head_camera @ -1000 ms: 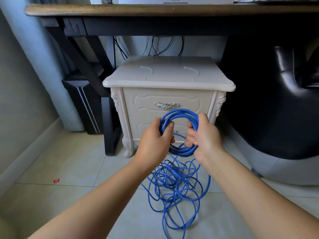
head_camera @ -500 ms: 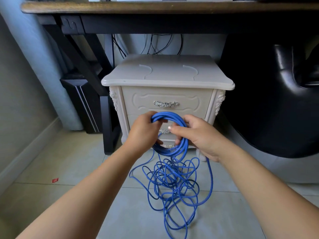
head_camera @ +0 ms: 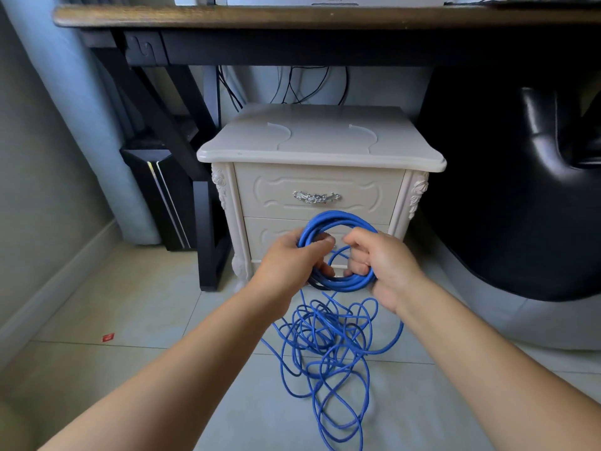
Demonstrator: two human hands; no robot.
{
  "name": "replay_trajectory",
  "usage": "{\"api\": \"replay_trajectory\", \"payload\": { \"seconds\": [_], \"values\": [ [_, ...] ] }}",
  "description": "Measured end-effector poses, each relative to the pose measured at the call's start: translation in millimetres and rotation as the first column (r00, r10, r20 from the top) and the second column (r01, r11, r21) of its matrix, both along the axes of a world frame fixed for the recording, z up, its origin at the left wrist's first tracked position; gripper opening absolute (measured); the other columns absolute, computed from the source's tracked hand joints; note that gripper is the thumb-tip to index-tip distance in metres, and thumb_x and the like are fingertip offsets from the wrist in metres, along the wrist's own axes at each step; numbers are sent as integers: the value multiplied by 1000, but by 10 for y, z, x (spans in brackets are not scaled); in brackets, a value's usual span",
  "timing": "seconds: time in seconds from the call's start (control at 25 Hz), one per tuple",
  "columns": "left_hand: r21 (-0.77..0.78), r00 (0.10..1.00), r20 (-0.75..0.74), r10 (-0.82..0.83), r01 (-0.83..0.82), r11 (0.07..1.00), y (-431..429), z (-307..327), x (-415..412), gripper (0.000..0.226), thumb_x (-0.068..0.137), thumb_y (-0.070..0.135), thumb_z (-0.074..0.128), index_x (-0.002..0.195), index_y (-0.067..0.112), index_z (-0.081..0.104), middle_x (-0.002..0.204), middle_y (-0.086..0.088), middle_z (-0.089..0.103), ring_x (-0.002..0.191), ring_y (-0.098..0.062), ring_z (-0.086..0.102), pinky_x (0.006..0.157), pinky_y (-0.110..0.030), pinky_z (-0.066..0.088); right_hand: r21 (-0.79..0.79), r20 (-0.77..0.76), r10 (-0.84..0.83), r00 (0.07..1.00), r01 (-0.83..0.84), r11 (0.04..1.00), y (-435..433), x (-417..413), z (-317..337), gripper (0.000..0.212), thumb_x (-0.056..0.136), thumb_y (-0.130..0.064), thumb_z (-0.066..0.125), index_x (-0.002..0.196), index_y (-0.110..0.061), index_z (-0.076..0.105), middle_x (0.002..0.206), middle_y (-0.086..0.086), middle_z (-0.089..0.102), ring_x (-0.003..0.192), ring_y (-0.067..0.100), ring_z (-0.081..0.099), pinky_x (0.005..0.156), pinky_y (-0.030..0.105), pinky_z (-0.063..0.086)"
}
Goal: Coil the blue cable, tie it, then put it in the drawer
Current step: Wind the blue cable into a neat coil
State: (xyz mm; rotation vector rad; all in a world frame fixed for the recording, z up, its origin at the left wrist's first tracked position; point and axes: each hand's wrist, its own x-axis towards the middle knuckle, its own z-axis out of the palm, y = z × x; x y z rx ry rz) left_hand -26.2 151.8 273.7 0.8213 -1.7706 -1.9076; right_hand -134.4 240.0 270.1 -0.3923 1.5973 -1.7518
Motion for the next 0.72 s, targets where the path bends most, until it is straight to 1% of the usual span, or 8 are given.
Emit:
{"api": "replay_trajectory", "payload": {
  "seconds": [0.12, 0.2, 0.28, 0.36, 0.44, 0.48, 0.6, 0.72],
  "values": [
    [-129, 998, -19, -61, 58, 990, -66, 73, 63, 6, 93, 13, 62, 90, 9, 59, 56, 1, 54, 55, -17, 59, 75, -42, 54, 91, -184, 59, 981, -43, 995, 16, -1, 59, 26, 85, -3, 54, 65, -17, 47, 46, -5, 22, 41, 14, 21, 58, 31, 43],
    [-113, 990, -52, -128, 121, 986, -106, 111, 80, 12, 94, 14, 60, 87, 7, 54, 58, 0, 50, 50, -17, 53, 72, -43, 55, 135, -260, 126, 957, -93, 986, 22, -10, 101, 17, 85, -2, 54, 73, -14, 56, 48, -3, 21, 43, 14, 20, 56, 29, 44],
    [-63, 977, -40, -211, 208, 976, -115, 126, 84, 24, 97, 27, 58, 84, 8, 52, 56, 1, 43, 47, -17, 44, 67, -39, 54, 198, -325, 207, 923, -147, 969, 32, -31, 129, 15, 86, -3, 53, 83, -10, 65, 47, -4, 23, 40, 13, 22, 54, 27, 45],
    [-81, 966, 11, -259, 259, 963, -87, 112, 69, 35, 97, 38, 54, 77, 10, 49, 52, 3, 34, 45, -16, 36, 62, -33, 49, 253, -364, 259, 895, -173, 952, 42, -41, 152, 14, 87, -4, 53, 92, -4, 67, 44, -7, 26, 38, 11, 25, 53, 26, 45],
    [-57, 972, -26, -232, 230, 971, -51, 95, 34, 36, 98, 38, 52, 72, 14, 44, 50, 6, 27, 44, -13, 27, 56, -27, 42, 211, -307, 260, 916, -201, 957, 57, -39, 161, 9, 89, -6, 56, 90, -5, 65, 45, -7, 26, 38, 10, 26, 53, 27, 44],
    [-23, 978, -69, -197, 196, 980, -39, 96, 18, 36, 98, 37, 51, 70, 17, 41, 50, 7, 24, 43, -12, 23, 53, -25, 39, 133, -226, 249, 942, -223, 966, 66, -38, 164, 8, 90, -9, 58, 84, -9, 62, 46, -6, 27, 39, 10, 26, 54, 28, 44],
    [145, 976, -214, -43, 75, 987, -42, 104, -18, 42, 99, 39, 48, 64, 22, 35, 51, 9, 19, 44, -11, 18, 48, -22, 36, -140, 68, 258, 964, -247, 959, 90, -37, 140, 25, 85, -32, 66, 75, -14, 52, 54, 0, 35, 46, 14, 38, 66, 33, 45],
    [272, 952, -298, 71, 13, 962, -39, 82, -27, 45, 99, 43, 47, 63, 23, 31, 52, 8, 17, 45, -11, 17, 46, -21, 32, -292, 217, 266, 939, -197, 936, 88, 3, 88, 34, 81, -46, 62, 78, -14, 51, 61, 2, 44, 56, 19, 51, 75, 36, 49]
  ]
}}
